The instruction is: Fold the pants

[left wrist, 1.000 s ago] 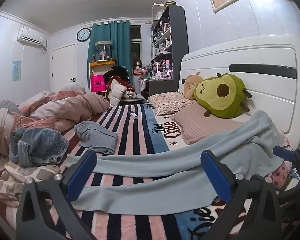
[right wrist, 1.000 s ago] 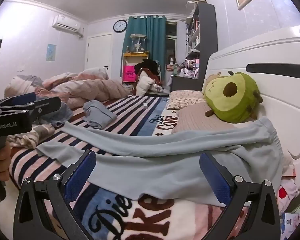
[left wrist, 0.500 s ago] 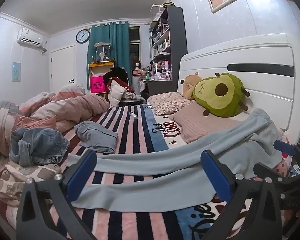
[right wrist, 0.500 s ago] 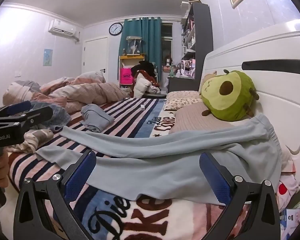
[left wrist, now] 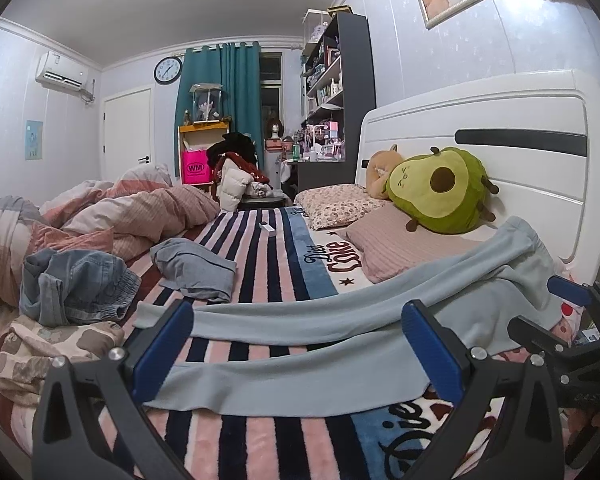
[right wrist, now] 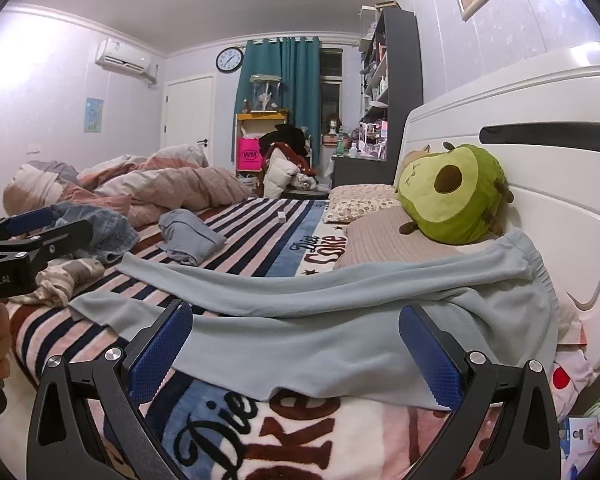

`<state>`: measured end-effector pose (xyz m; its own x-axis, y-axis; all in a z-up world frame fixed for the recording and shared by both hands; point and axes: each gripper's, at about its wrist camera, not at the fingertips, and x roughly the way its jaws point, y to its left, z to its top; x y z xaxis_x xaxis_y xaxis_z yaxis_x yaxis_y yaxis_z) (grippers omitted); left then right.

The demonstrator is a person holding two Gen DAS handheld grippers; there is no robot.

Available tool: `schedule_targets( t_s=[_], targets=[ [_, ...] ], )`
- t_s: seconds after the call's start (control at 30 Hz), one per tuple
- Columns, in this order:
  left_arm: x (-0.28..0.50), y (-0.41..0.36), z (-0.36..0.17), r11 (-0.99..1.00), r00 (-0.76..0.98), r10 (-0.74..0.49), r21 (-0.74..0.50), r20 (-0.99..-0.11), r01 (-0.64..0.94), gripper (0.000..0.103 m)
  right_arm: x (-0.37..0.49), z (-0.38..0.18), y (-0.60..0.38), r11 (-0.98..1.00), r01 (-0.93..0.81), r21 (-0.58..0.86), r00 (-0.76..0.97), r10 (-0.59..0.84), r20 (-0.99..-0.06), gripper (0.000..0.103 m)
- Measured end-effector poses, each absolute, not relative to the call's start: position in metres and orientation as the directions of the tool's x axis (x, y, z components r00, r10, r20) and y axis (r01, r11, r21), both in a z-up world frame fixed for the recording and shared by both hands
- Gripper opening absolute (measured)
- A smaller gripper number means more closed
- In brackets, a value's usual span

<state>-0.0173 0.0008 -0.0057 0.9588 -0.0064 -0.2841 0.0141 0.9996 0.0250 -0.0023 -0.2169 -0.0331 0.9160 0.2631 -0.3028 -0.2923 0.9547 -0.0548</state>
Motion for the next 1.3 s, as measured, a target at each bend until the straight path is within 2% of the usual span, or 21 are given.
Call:
schedule_targets(
  t_s=[1.3],
  targets=[
    [-0.019, 0.014, -0.018, 1.000, 0.955, -0.016, -0.012, -0.295, 0.013, 0.102, -0.004, -0.033, -0.225, 0.954, -0.290, -0.070, 0.917, 0.256, -0.307, 0.102]
  ],
)
